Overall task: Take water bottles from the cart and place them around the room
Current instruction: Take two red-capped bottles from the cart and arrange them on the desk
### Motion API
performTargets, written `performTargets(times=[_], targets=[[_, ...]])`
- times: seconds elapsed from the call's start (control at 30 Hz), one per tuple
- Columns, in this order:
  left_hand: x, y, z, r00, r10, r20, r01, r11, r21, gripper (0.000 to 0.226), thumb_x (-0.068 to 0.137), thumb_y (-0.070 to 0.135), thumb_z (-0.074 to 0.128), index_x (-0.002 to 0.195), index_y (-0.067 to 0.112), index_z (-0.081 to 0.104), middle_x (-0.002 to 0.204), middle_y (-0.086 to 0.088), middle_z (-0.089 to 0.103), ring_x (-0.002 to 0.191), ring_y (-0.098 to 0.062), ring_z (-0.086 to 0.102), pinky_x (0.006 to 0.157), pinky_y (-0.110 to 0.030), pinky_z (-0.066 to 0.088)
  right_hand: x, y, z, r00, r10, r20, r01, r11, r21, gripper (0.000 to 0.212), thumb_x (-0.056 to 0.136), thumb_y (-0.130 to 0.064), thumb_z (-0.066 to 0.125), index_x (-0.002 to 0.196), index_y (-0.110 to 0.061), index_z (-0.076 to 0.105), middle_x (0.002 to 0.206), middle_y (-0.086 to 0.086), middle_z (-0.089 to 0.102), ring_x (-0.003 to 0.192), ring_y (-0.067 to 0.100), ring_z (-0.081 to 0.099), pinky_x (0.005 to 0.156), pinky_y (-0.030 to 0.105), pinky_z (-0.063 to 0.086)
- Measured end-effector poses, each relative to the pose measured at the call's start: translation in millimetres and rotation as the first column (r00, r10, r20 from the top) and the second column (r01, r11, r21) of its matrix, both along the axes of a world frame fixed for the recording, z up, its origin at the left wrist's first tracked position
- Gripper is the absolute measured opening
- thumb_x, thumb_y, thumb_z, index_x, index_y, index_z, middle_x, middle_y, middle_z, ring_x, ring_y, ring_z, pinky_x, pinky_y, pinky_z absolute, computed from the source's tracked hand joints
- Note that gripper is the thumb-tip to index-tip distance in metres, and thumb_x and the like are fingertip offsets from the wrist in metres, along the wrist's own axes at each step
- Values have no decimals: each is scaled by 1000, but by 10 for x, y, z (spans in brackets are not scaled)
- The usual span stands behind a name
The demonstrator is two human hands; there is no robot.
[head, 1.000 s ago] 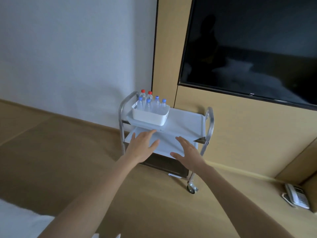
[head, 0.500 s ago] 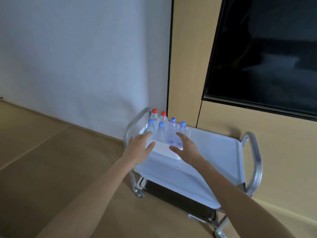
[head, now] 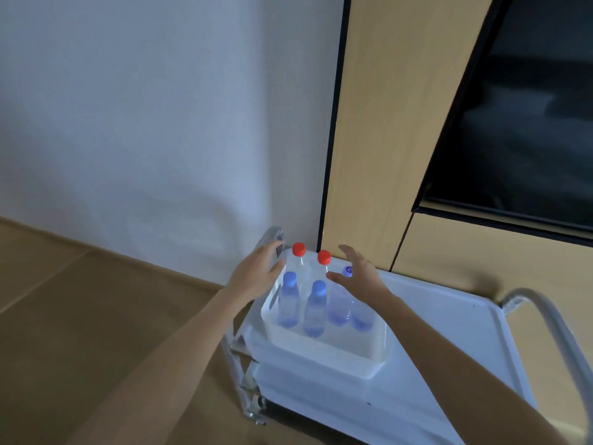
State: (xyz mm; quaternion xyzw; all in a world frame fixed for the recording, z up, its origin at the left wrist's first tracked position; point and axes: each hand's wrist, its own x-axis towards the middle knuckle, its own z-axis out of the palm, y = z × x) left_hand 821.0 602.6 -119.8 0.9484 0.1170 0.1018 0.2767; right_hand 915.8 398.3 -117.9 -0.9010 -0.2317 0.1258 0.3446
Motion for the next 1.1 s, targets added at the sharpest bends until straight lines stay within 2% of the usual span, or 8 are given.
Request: performTargets(times=[0.13, 0.23, 0.37, 0.43, 0.67, 0.8, 0.97, 1.1], targets=[[550, 369, -119, 991, -114, -71, 117, 993, 36, 46, 95, 34, 46, 139, 22, 37, 144, 0, 42, 117, -22, 53, 89, -32, 41, 440, 299, -105, 997, -49, -52, 47, 998, -34, 78, 80, -33, 72, 144, -20, 30, 146, 4, 40, 134, 22, 38, 105, 32, 31], [867, 559, -241, 976, -166, -144, 181, 979, 97, 48, 95, 42, 44, 138, 26, 34, 146, 2, 40, 116, -21, 55, 89, -35, 44, 633, 416, -206, 996, -58, -75, 53, 997, -58, 77, 78, -31, 74, 143, -22, 33, 144, 1, 43, 132, 21, 40, 105, 30, 31], [1068, 595, -425, 948, -267, -172, 278, 960, 44, 57, 90, 49, 52, 140, 26, 34, 143, 6, 42, 117, -13, 54, 93, -31, 44, 725, 451, -373, 992, -24, -127, 10, 994, -111, 79, 75, -32, 77, 142, -22, 35, 142, -2, 46, 129, 16, 44, 99, 19, 29], [1108, 606, -518, 930, -311, -197, 309, 950, -42, 63, 87, 51, 55, 140, 27, 33, 142, 10, 43, 117, -11, 52, 95, -28, 44, 751, 442, -442, 991, -5, -136, -12, 993, -118, 79, 75, -33, 77, 142, -23, 36, 142, -4, 46, 128, 14, 45, 97, 16, 28], [1103, 568, -768, 924, -332, -191, 268, 916, -298, 68, 82, 42, 67, 139, 28, 33, 138, 12, 45, 115, -6, 48, 89, -16, 37, 804, 422, -575, 996, 23, -90, -38, 986, -165, 71, 75, -35, 76, 137, -25, 43, 133, -7, 54, 114, 17, 54, 87, 17, 31], [1151, 561, -880, 933, -298, -201, 204, 899, -389, 65, 78, 42, 72, 134, 30, 41, 133, 14, 50, 114, -7, 49, 88, -20, 39, 853, 454, -626, 995, 55, -83, -74, 967, -245, 70, 73, -40, 76, 134, -27, 45, 129, -5, 57, 117, 18, 50, 93, 24, 35], [1189, 576, -907, 937, -289, -195, 174, 872, -457, 60, 76, 35, 75, 129, 28, 48, 121, 18, 52, 112, -6, 49, 91, -21, 38, 928, 462, -666, 993, 67, -95, -91, 957, -277, 69, 72, -41, 77, 133, -26, 48, 129, -5, 57, 118, 17, 50, 95, 25, 36], [1214, 586, -941, 938, -276, -209, 155, 874, -460, 62, 74, 34, 77, 128, 28, 49, 125, 12, 56, 118, -11, 50, 97, -26, 41, 958, 466, -698, 993, 81, -86, -106, 933, -345, 73, 70, -43, 77, 134, -28, 46, 127, -6, 58, 116, 18, 51, 94, 27, 39]])
